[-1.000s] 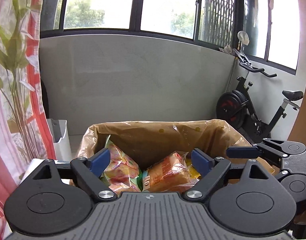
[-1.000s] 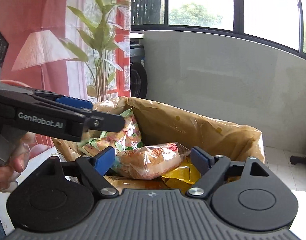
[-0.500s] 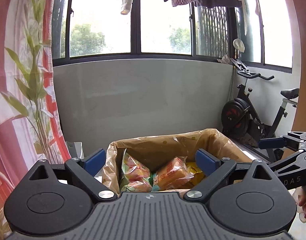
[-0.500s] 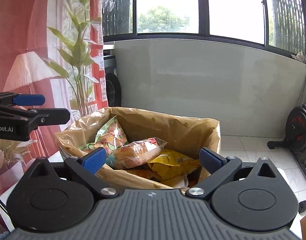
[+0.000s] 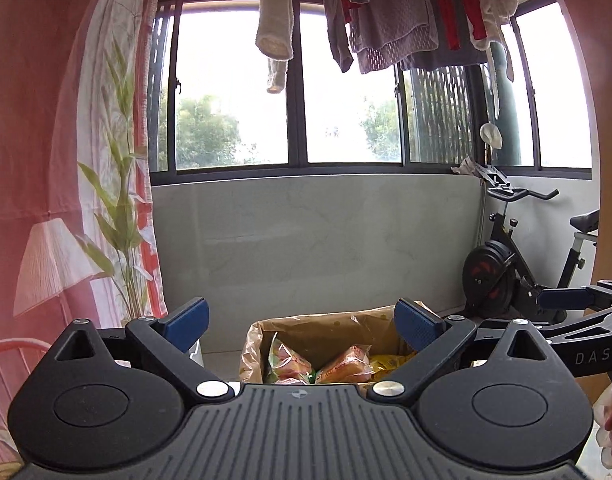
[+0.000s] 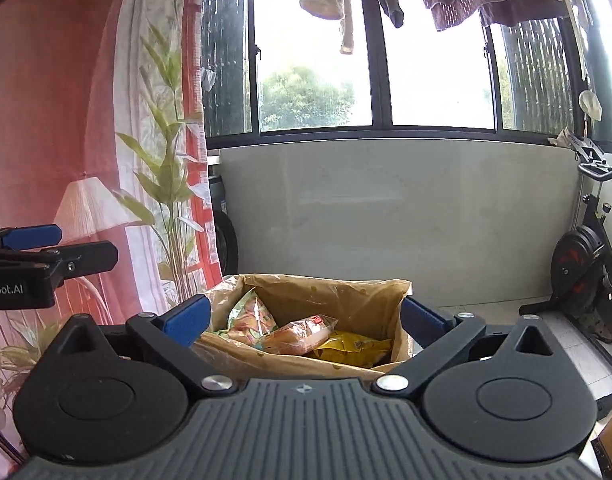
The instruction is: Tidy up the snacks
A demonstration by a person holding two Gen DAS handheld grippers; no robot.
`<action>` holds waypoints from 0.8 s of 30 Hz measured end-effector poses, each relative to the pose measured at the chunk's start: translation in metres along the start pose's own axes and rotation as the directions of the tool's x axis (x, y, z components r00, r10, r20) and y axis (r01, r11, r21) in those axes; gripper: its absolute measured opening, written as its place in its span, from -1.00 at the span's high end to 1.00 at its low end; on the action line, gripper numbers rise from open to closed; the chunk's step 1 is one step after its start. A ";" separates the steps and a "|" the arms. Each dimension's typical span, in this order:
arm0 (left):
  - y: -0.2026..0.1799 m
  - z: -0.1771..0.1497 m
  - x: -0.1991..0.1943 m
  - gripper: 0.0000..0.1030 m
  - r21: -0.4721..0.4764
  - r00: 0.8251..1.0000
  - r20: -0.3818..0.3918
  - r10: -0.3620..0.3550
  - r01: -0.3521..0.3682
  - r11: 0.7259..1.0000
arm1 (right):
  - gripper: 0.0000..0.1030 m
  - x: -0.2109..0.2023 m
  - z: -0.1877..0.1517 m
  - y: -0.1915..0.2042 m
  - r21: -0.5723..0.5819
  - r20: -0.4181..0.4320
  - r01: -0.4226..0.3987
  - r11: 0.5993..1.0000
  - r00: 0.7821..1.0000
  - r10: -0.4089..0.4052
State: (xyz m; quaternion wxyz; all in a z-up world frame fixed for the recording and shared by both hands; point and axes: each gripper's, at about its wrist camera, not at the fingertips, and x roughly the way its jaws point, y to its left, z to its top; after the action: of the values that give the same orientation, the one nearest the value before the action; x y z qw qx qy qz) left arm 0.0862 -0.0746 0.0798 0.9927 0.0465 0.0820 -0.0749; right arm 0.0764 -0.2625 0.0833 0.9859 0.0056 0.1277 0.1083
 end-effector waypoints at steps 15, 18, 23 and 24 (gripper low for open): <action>0.005 -0.003 -0.006 -0.94 -0.033 0.999 -0.017 0.036 -0.037 0.999 | -1.00 -0.014 -0.006 -0.003 0.034 -0.008 0.018 0.999 1.000 -0.018; 0.006 -0.003 -0.007 -0.94 -0.039 0.999 -0.017 0.033 -0.034 0.999 | -1.00 -0.015 -0.006 -0.001 0.028 -0.008 0.022 0.999 1.000 -0.022; 0.007 -0.002 -0.010 -0.94 -0.044 1.000 -0.014 0.024 -0.025 0.999 | -1.00 -0.017 -0.006 0.001 0.027 -0.005 0.021 0.999 1.000 -0.021; 0.008 -0.002 -0.011 -0.94 -0.047 1.000 -0.011 0.021 -0.022 0.999 | -1.00 -0.016 -0.005 0.001 0.027 -0.004 0.021 0.999 1.000 -0.021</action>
State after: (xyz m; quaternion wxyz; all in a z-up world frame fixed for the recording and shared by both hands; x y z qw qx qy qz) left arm 0.0764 -0.0654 0.0802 0.9939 0.0243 0.0884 -0.0620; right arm 0.0595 -0.2655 0.0822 0.9865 0.0173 0.1313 0.0963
